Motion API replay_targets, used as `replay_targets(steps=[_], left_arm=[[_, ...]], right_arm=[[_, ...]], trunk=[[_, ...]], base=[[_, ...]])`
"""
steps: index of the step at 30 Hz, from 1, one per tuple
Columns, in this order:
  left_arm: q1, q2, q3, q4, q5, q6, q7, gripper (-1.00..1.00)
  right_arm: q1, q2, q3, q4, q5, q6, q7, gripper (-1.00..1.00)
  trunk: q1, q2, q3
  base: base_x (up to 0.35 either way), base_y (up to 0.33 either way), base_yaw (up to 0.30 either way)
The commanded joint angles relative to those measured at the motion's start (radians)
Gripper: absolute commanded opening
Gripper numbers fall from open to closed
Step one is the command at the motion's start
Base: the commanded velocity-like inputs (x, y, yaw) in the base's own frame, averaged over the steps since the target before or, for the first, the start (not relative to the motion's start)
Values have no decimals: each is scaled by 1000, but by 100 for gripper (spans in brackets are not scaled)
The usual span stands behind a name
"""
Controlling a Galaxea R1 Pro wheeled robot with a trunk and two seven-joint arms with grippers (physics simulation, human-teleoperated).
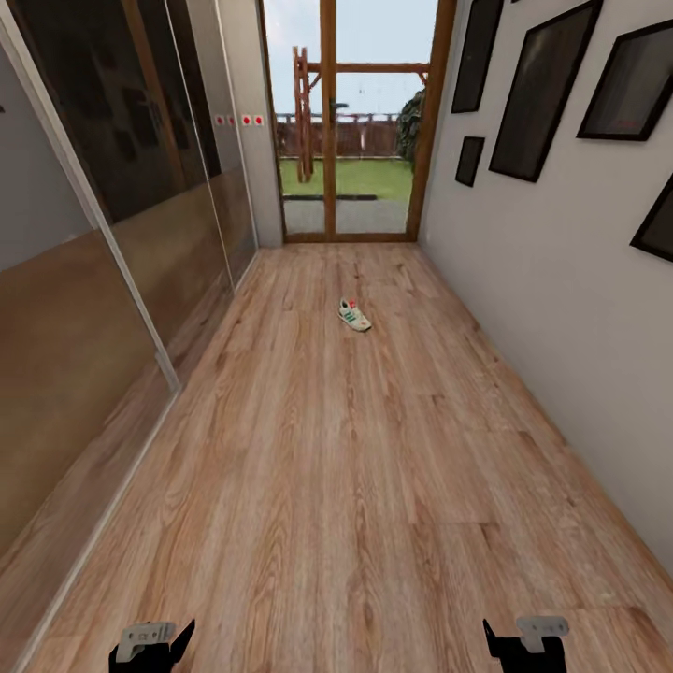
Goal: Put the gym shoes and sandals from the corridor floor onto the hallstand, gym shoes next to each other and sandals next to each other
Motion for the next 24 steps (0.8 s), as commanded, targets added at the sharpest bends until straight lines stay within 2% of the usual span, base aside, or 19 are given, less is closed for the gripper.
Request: replay_targets(steps=[1, 24], left_arm=[[-1, 0, 5, 1, 5, 1, -10, 100], [-1, 0, 5, 1, 5, 1, -10, 100]], right_arm=[[-1, -1, 7, 1, -7, -3, 0, 100], [-1, -2, 7, 1, -7, -3, 0, 100]], trunk=[[0, 0, -1], [0, 0, -1]], base=[[339, 0, 5], [339, 0, 0]])
